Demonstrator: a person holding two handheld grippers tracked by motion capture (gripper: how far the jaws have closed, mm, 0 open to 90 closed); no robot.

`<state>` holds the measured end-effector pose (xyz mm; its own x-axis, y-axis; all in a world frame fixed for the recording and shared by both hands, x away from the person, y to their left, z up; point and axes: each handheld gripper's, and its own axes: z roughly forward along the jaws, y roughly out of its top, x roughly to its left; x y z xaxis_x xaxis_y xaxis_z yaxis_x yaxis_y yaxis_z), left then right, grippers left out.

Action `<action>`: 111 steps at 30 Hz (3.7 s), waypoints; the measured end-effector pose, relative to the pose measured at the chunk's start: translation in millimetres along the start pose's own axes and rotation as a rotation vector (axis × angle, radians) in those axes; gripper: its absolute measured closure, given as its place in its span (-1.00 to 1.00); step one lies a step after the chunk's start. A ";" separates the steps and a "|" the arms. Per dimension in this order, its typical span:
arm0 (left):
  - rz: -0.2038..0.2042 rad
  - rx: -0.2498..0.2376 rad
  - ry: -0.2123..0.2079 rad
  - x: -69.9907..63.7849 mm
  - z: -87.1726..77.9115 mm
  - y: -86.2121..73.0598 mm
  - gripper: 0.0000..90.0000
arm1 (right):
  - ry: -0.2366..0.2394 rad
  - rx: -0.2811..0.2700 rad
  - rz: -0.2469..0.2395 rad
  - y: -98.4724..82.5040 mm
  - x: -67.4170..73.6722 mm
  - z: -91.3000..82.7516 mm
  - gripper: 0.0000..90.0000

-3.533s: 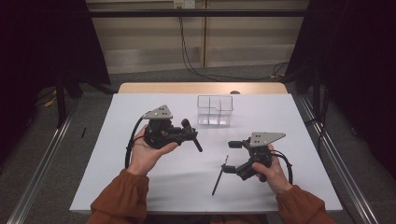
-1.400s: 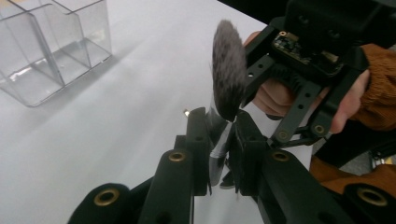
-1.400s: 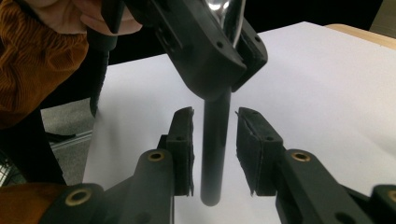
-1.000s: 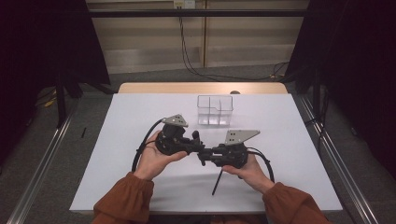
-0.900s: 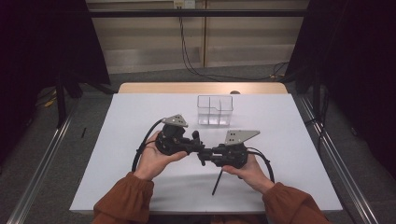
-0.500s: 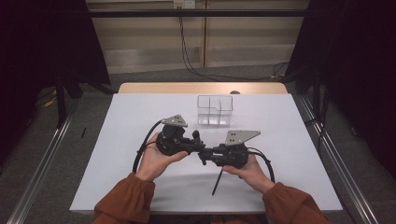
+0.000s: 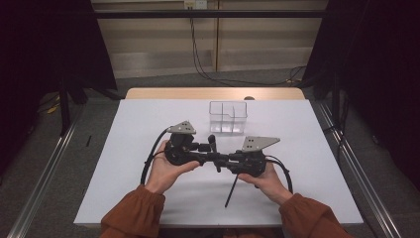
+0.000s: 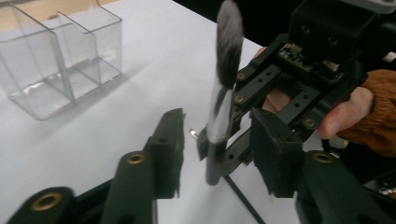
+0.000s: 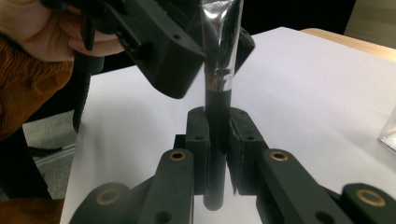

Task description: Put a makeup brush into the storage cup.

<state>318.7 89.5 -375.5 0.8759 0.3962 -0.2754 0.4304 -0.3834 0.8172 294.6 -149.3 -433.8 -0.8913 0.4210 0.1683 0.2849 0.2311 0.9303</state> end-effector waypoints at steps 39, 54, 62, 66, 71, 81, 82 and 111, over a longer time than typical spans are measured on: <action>-0.008 -0.148 0.301 26.4 -54.6 -50.3 -0.94 | -0.116 -0.056 0.021 2.4 -12.0 -33.1 0.78; -0.058 -0.221 0.352 35.4 -88.1 -72.3 -0.95 | -0.222 -0.060 0.022 8.2 -27.0 -46.4 0.78; -0.056 -0.215 0.383 34.5 -96.9 -84.7 -0.95 | -0.259 -0.065 0.029 10.8 -39.1 -44.3 0.78; -0.059 -0.222 0.401 34.5 -102.5 -91.6 -0.95 | -0.279 -0.073 0.037 14.8 -47.9 -43.4 0.78; -0.064 -0.230 0.400 32.9 -109.0 -98.2 -0.95 | -0.304 -0.085 0.041 20.3 -57.2 -42.8 0.78; -0.062 -0.232 0.434 33.5 -118.6 -110.5 -0.94 | -0.366 -0.103 0.056 29.5 -78.8 -46.3 0.78; -0.063 -0.230 0.438 32.9 -118.8 -111.8 -0.94 | -0.372 -0.108 0.057 31.6 -81.6 -46.5 0.78; -0.009 -0.288 0.461 28.0 -117.2 -131.3 -0.93 | -0.504 -0.102 0.060 58.5 -135.6 -13.3 0.78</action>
<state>261.1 248.7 -431.2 0.6581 0.7480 -0.0859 0.3038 -0.1594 0.9393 427.5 -204.6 -397.9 -0.5863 0.8072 0.0681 0.2724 0.1173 0.9550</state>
